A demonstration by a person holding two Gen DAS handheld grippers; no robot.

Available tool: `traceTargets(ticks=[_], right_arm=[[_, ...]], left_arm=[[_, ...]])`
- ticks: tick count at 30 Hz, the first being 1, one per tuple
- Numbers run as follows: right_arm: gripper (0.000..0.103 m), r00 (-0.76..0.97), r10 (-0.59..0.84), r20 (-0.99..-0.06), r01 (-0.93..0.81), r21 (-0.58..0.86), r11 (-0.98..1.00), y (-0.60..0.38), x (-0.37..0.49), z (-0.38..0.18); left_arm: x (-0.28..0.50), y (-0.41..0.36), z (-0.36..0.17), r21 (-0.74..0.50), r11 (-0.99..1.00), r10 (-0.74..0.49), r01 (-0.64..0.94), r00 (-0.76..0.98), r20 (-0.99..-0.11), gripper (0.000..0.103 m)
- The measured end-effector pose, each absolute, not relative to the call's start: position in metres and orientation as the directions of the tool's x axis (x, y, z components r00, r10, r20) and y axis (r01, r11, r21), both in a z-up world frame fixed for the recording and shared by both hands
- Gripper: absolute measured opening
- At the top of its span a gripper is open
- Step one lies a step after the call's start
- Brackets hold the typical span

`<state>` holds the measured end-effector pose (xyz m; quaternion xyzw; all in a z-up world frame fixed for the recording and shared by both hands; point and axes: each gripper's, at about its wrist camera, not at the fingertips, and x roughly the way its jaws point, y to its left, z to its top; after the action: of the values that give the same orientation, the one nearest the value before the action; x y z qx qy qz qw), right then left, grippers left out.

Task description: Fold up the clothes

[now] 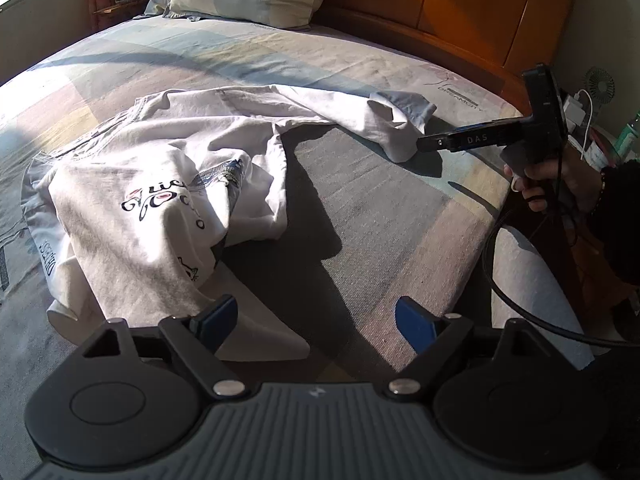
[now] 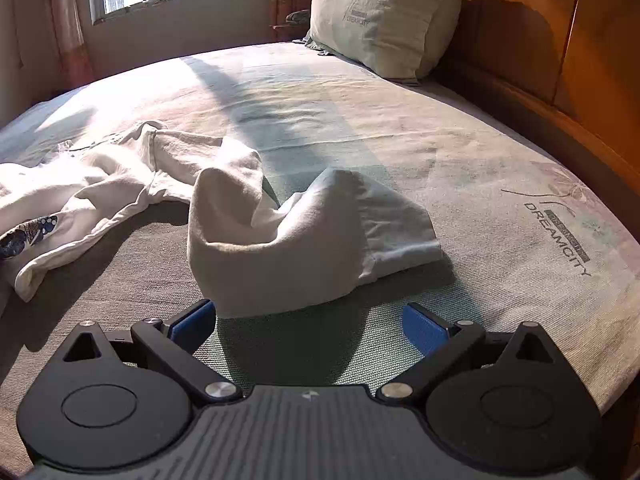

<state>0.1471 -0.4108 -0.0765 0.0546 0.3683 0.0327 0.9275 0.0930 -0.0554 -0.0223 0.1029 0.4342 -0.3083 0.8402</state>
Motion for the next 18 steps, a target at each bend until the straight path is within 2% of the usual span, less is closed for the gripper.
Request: traceTargets(ticks=[4,10,14,18], right_arm=[[0.101,0.738,0.221,-0.638,0.016,0.344,0.939,-0.443,0.159,-0.081],[0.100,0.764,0.332,-0.553,0.072,0.584,0.808,-0.494,0.183,-0.098],[0.099,0.796,0.400,-0.454,0.057,0.714,0.698,-0.521,0.197,-0.110],[0.099,0.810,0.428,-0.401,0.064,0.785,0.616,-0.533,0.208,-0.114]], left_arm=[[0.094,-0.060,-0.025,-0.111,0.789,-0.436,0.605,0.422,-0.795,0.088],[0.098,-0.069,-0.033,-0.122,0.791,-0.430,0.599,0.404,-0.807,0.088],[0.103,-0.076,-0.038,-0.150,0.789,-0.444,0.595,0.384,-0.810,0.088],[0.104,-0.082,-0.040,-0.166,0.786,-0.455,0.595,0.376,-0.807,0.088]])
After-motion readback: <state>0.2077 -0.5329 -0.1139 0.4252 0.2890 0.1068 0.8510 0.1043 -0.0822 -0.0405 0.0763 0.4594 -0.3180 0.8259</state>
